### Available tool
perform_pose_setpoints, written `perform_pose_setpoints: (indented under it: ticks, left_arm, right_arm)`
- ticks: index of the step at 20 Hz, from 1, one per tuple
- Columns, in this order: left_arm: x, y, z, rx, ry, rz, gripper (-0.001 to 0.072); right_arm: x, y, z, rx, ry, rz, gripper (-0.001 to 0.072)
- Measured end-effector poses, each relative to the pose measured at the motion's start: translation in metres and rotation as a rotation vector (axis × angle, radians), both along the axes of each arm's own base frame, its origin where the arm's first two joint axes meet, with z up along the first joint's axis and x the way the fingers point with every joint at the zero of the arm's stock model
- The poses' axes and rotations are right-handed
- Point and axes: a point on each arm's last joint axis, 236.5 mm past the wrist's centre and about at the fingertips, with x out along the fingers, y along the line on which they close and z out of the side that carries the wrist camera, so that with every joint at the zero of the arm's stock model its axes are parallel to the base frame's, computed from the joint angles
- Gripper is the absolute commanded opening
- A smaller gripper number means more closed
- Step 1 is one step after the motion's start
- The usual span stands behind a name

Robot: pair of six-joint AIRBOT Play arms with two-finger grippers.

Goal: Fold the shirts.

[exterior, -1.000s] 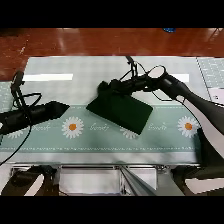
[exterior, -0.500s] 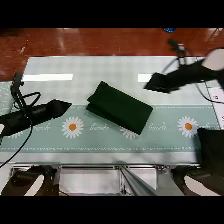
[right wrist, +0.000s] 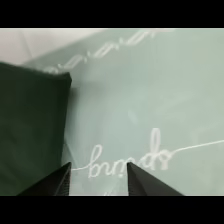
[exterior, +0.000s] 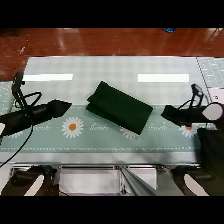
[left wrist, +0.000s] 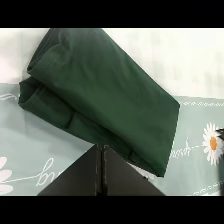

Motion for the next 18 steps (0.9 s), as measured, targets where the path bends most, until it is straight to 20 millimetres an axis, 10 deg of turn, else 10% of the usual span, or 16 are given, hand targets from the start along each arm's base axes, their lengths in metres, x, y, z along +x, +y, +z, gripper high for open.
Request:
perform_pose_setpoints:
  ticks: [8, 10, 12, 18]
  left_arm:
    - [0.003, -0.001, -0.012, 0.007, 0.041, -0.004, 0.0020]
    - [0.003, -0.001, -0.014, 0.008, 0.045, -0.003, 0.0020]
    - [0.004, 0.000, -0.014, 0.008, 0.046, 0.000, 0.0020]
    - [0.007, 0.001, -0.014, 0.007, 0.041, 0.009, 0.0020]
  right_arm:
    - [0.006, 0.081, -0.053, 0.389, 0.117, 0.049, 0.0396]
    - [0.016, 0.099, -0.053, 0.453, 0.102, 0.065, 0.0188]
    - [0.028, 0.118, -0.049, 0.488, 0.082, 0.106, 0.0023]
    - [0.084, 0.172, 0.016, 0.476, -0.103, 0.335, 0.0022]
